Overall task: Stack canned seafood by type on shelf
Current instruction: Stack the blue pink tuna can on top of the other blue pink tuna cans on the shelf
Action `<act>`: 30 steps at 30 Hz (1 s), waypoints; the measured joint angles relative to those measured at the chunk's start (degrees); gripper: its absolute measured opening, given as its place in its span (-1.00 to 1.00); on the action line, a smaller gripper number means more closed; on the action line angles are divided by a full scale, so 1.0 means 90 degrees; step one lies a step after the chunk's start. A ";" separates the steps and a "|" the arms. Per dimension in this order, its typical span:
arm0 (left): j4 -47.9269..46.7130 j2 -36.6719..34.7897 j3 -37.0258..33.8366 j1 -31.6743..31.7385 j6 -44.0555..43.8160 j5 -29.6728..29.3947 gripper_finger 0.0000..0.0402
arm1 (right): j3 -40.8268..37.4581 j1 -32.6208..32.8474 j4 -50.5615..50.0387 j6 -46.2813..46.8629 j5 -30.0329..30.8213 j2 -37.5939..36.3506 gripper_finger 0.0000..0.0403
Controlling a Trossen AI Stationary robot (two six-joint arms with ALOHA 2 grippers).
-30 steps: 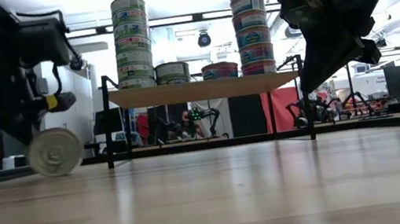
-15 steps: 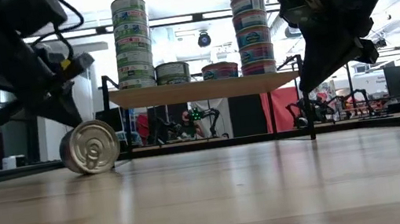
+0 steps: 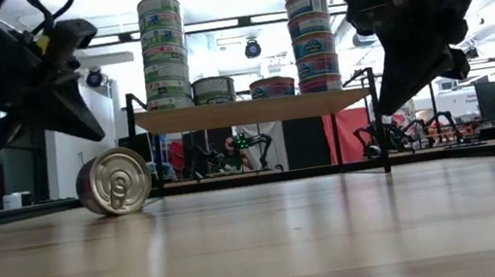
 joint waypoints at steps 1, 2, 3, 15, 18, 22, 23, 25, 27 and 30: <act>0.0152 0.0048 0.0000 -0.0084 -0.0001 0.0000 -1.00 | 0.0000 0.0000 -0.0002 -0.0002 0.0000 0.0000 -1.00; 0.0413 0.0089 0.0002 -0.0170 0.0052 -0.0012 -1.00 | 0.0000 0.0000 -0.0001 -0.0002 0.0000 0.0000 -1.00; 0.0541 0.0108 0.0058 -0.0244 0.0139 -0.0023 -1.00 | 0.0000 0.0000 0.0004 0.0000 0.0000 0.0000 -1.00; -0.0835 0.0043 0.1678 0.0071 0.3674 0.0168 -0.93 | -0.0002 0.0000 0.0079 -0.0047 0.0002 0.0000 -1.00; -0.1122 0.0043 0.1772 0.0337 0.4123 0.0741 -0.77 | -0.0002 0.0000 0.0059 -0.0049 -0.0008 0.0000 -1.00; -0.1775 0.0043 0.1773 0.0625 0.4263 0.1429 -0.42 | -0.0002 0.0000 0.0036 -0.0158 -0.0010 0.0000 -1.00; -0.1996 0.0043 0.1773 0.0687 0.4246 0.1482 -0.32 | -0.0002 0.0000 0.0041 -0.0210 -0.0010 0.0000 -1.00; -0.2435 0.0050 0.1771 0.0805 0.4163 0.1513 -0.11 | -0.0002 0.0000 0.0039 -0.0306 -0.0007 0.0000 -1.00; -0.2778 0.0097 0.1767 0.0942 0.4084 0.1476 0.09 | -0.0002 0.0000 0.0035 -0.0387 0.0018 0.0000 -1.00; -0.2885 0.0216 0.1768 0.1225 0.3830 0.1274 0.35 | -0.0002 0.0000 0.0015 -0.0521 0.0131 0.0000 -1.00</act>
